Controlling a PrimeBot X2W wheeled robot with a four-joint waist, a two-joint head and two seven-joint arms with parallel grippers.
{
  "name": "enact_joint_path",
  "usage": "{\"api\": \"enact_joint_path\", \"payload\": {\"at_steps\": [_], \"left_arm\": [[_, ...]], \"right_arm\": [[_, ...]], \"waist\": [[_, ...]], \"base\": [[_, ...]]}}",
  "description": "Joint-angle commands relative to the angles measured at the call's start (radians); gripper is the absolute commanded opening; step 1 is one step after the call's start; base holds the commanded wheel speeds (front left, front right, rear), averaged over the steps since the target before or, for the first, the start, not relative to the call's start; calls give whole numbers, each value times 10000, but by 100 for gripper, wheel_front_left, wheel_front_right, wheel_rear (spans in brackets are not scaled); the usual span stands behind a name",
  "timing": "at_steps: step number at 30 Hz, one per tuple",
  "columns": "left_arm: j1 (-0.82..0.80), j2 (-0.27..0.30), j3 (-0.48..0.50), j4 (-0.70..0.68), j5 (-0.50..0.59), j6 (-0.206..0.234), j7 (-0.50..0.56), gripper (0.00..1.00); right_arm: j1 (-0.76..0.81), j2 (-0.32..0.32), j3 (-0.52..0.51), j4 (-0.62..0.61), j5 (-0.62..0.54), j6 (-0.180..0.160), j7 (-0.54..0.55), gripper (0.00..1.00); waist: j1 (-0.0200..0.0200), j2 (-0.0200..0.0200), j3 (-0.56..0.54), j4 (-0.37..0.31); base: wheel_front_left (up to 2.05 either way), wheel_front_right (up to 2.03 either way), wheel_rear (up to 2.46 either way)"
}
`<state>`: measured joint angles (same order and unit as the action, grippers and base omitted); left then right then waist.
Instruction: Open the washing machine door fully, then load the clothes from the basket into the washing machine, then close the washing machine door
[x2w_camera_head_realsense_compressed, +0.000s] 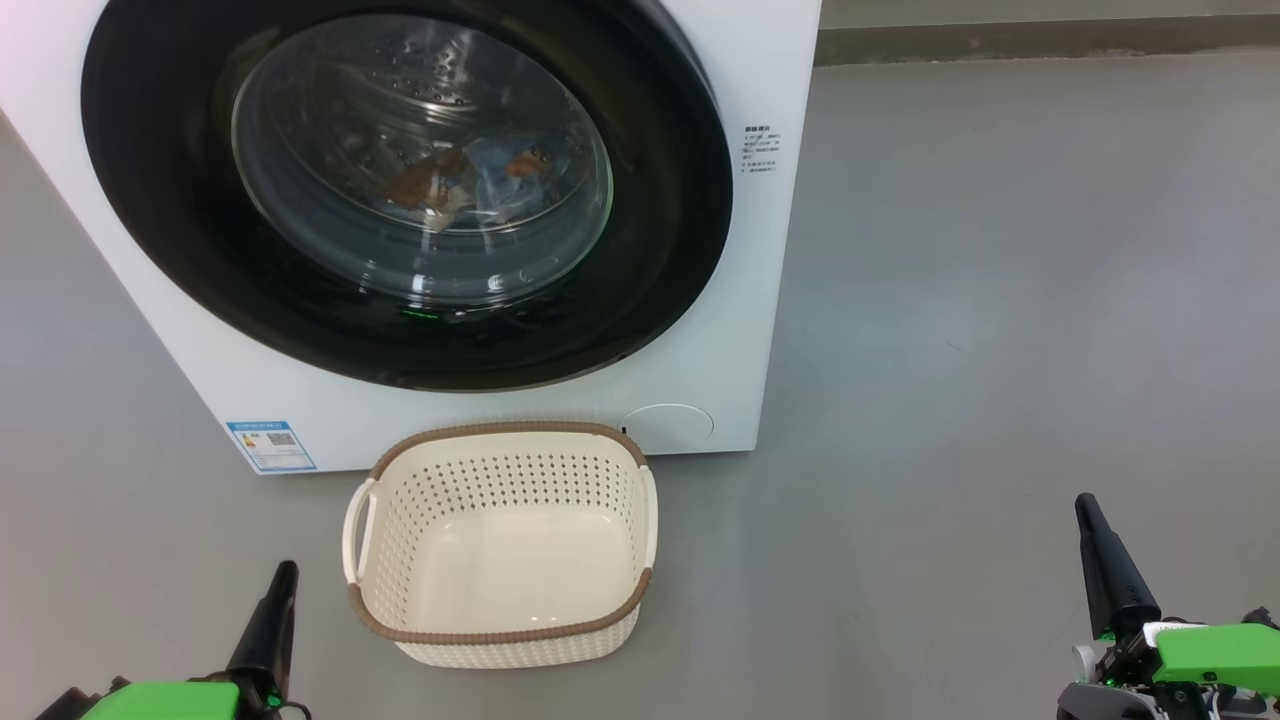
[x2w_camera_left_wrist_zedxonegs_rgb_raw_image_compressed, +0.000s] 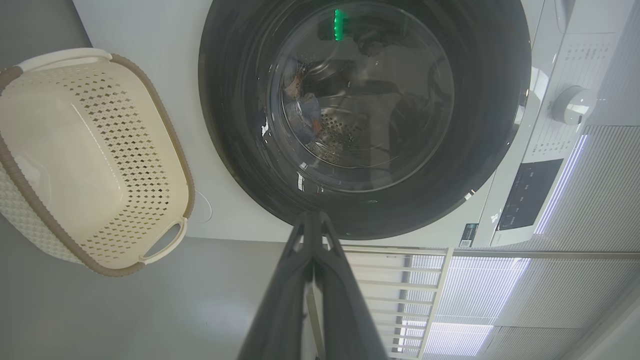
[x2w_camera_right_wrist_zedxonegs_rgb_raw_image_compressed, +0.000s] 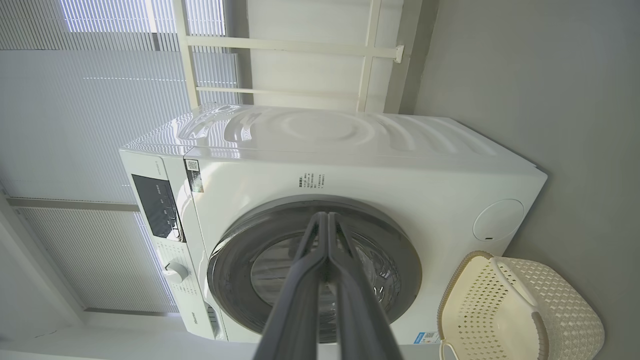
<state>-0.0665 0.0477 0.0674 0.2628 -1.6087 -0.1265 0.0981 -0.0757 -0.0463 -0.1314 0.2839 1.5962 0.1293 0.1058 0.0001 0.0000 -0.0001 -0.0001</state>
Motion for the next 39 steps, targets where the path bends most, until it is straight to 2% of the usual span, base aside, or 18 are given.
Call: {"api": "enact_joint_path", "payload": {"at_steps": [1, 39], "left_arm": [[-476, 128, 339, -169, -106, 4, 47, 0], [-480, 109, 366, -165, -83, 0, 69, 0]], "right_arm": [[-414, -40, 157, -317, 108, 14, 86, 0], [-415, -40, 156, -317, 108, 14, 87, 0]], "waist": [[0, 0, 0, 0], [0, 0, 0, 0]], "base": [[0, 0, 0], [0, 0, 0]]}}
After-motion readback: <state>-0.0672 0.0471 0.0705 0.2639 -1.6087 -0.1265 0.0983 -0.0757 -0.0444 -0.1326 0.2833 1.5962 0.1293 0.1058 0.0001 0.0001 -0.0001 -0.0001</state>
